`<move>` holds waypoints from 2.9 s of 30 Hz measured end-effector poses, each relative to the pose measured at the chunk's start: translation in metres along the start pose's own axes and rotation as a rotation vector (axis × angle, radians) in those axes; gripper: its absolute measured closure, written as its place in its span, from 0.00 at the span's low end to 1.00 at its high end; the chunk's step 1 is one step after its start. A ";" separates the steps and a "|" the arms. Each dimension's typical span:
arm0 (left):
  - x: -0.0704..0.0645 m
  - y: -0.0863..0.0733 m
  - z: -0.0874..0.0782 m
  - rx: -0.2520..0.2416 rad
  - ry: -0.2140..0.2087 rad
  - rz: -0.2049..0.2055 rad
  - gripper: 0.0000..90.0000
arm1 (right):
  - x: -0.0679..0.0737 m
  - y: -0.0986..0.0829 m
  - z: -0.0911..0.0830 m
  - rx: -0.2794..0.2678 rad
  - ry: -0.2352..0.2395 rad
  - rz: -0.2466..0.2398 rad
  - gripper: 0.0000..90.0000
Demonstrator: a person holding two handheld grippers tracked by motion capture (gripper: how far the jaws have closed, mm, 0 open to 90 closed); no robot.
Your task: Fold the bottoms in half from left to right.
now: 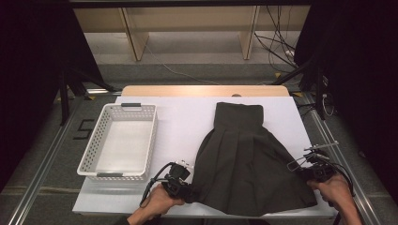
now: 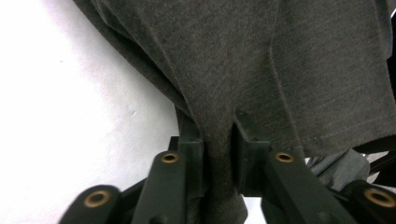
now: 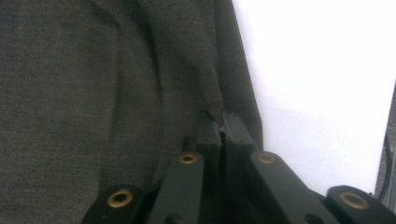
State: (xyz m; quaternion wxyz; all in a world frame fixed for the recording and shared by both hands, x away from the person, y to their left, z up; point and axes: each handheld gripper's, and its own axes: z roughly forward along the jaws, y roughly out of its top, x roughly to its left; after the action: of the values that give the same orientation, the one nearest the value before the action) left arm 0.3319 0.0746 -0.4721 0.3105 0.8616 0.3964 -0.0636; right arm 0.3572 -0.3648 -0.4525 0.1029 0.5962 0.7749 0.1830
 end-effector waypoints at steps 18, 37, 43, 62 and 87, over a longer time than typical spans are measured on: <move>0.002 0.033 -0.005 -0.135 0.053 0.009 0.91 | 0.011 0.017 -0.016 -0.201 0.070 0.058 0.49; 0.020 0.069 -0.011 -0.210 0.152 -0.053 0.38 | 0.005 0.031 0.006 -0.148 0.068 0.039 0.40; 0.047 0.091 0.010 -0.149 0.141 -0.121 0.19 | -0.003 0.036 0.018 -0.099 0.093 0.042 0.32; 0.064 0.099 0.039 -0.082 -0.079 -0.198 0.56 | -0.001 0.033 0.023 -0.032 0.152 0.026 0.60; 0.050 0.061 0.004 -0.180 0.080 -0.180 0.78 | 0.018 0.046 0.026 -0.028 0.221 -0.011 0.92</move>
State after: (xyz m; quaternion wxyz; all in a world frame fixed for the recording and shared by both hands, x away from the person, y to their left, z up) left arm 0.4107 0.0740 -0.4636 0.3636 0.7931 0.4881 -0.0209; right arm 0.4031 -0.3328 -0.4568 0.0262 0.5664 0.7822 0.2580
